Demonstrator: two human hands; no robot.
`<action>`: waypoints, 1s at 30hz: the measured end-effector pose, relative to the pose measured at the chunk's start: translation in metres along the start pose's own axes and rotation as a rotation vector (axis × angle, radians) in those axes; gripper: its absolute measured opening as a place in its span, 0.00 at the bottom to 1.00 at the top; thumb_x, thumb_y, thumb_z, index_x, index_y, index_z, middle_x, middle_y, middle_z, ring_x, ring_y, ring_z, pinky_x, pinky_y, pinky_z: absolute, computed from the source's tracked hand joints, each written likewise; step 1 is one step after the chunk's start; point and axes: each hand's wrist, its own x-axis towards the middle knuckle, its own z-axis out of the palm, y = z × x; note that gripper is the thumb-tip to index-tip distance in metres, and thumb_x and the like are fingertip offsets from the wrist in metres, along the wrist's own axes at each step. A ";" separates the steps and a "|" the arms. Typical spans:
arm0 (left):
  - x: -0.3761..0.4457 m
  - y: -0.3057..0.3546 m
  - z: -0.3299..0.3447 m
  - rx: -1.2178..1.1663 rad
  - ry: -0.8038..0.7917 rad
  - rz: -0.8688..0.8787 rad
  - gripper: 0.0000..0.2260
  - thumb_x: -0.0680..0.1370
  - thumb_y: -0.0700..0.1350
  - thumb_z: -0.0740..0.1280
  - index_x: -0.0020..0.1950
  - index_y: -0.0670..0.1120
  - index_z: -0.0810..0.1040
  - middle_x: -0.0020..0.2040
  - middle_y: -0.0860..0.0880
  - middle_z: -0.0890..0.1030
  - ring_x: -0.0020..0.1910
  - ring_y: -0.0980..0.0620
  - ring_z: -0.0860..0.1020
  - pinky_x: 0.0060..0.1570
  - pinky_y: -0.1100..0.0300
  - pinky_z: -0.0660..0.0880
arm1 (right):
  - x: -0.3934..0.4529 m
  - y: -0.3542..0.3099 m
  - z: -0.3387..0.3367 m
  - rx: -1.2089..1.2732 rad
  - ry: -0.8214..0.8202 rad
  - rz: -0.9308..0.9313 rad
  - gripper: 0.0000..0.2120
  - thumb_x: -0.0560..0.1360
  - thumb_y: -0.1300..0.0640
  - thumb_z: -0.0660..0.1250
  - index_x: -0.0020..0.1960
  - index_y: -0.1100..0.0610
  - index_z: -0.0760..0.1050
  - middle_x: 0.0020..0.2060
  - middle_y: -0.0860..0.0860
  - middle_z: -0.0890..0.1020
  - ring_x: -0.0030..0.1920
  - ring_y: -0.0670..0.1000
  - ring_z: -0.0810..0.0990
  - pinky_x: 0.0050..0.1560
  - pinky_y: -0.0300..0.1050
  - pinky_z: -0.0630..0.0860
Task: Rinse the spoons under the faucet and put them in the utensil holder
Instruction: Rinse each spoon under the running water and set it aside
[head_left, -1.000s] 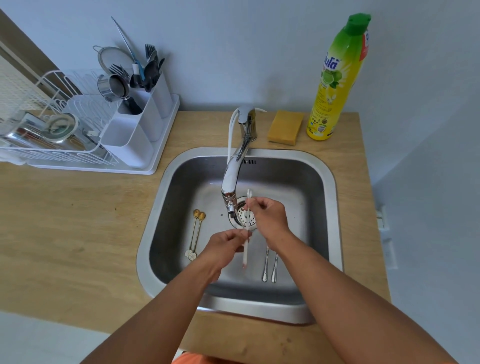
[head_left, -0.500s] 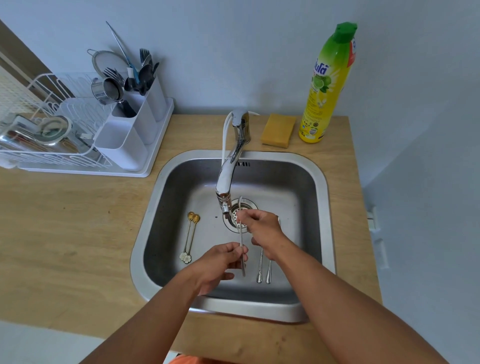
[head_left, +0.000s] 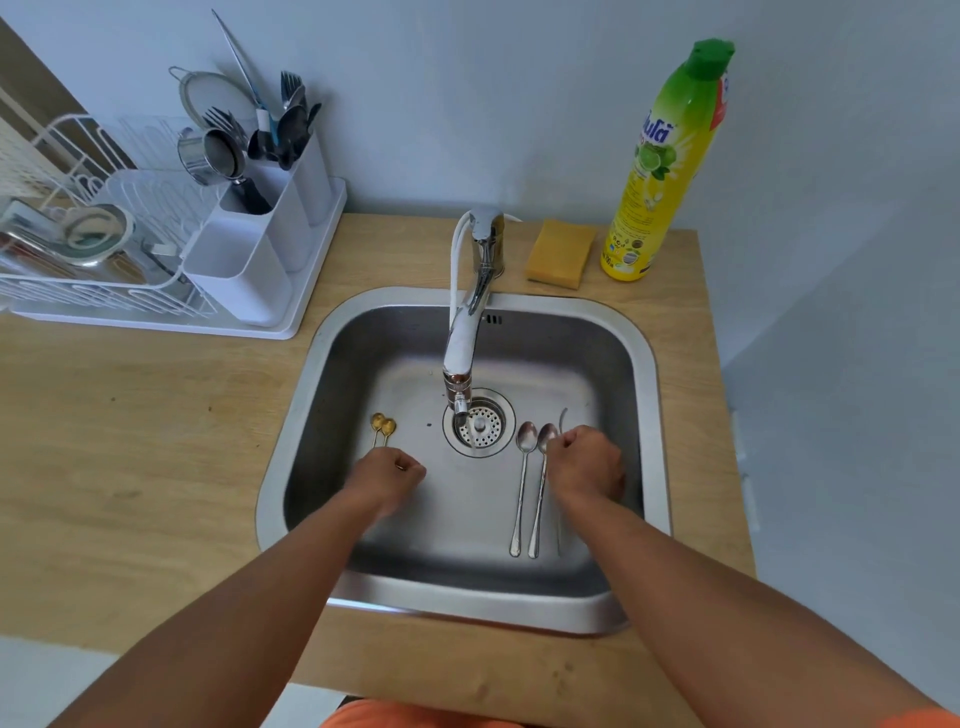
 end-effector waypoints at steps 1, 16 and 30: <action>0.003 0.000 -0.001 0.030 0.016 0.010 0.07 0.79 0.49 0.72 0.51 0.46 0.85 0.51 0.45 0.85 0.50 0.45 0.83 0.46 0.56 0.78 | 0.001 0.002 0.001 -0.031 -0.009 0.002 0.11 0.79 0.49 0.68 0.47 0.55 0.85 0.44 0.55 0.86 0.44 0.59 0.83 0.41 0.44 0.73; 0.017 -0.009 -0.013 0.276 0.290 0.030 0.10 0.80 0.45 0.67 0.57 0.43 0.84 0.45 0.44 0.80 0.38 0.47 0.76 0.39 0.56 0.72 | 0.010 0.010 0.025 -0.226 -0.087 0.125 0.11 0.81 0.58 0.64 0.58 0.61 0.81 0.57 0.62 0.84 0.58 0.65 0.83 0.53 0.53 0.81; 0.029 -0.023 -0.011 0.308 0.297 -0.005 0.08 0.80 0.43 0.69 0.54 0.42 0.85 0.47 0.42 0.84 0.42 0.43 0.80 0.39 0.55 0.75 | 0.014 0.013 0.022 -0.181 -0.102 0.099 0.10 0.82 0.51 0.67 0.58 0.55 0.82 0.57 0.59 0.84 0.58 0.64 0.83 0.55 0.53 0.81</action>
